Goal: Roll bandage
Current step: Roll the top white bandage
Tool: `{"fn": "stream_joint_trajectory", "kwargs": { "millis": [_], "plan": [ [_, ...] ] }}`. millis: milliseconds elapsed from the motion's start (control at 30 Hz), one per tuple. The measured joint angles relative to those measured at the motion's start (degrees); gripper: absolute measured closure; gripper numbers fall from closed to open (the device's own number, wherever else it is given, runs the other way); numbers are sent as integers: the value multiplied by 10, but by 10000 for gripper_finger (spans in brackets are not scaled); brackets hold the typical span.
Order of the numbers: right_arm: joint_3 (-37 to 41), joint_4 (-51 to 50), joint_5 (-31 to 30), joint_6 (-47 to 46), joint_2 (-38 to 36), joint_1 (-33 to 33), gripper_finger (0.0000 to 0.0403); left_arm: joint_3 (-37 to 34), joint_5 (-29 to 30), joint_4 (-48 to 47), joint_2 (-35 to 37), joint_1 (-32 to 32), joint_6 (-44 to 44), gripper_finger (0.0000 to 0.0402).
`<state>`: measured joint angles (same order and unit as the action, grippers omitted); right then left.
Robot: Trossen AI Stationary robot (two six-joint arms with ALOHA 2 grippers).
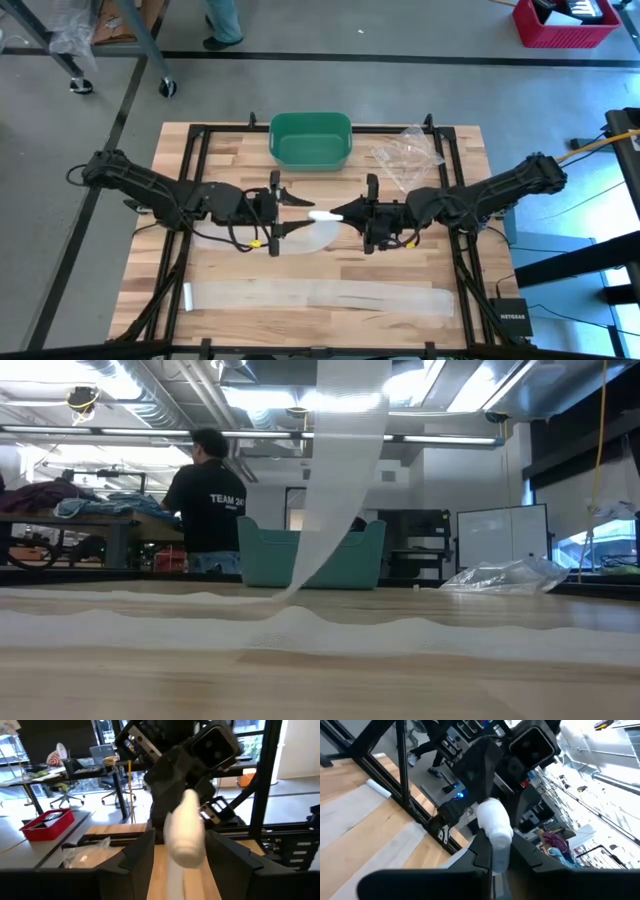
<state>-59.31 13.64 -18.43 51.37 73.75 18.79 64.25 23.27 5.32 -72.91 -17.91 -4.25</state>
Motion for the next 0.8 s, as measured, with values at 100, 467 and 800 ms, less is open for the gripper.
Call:
{"fn": "stream_joint_trajectory", "kwargs": {
  "millis": [100, 467, 800],
  "plan": [
    [0, 1, -2, 1, 2, -1, 368, 0, 0, 2, -7, 4, 0, 235],
    [0, 0, -15, -17, 3, -1, 368, 0, -7, 15, -12, 8, -22, 242],
    [0, 2, -1, -79, 3, 0, 329, 0, -9, 14, -19, 6, -82, 362]
  ]
}}
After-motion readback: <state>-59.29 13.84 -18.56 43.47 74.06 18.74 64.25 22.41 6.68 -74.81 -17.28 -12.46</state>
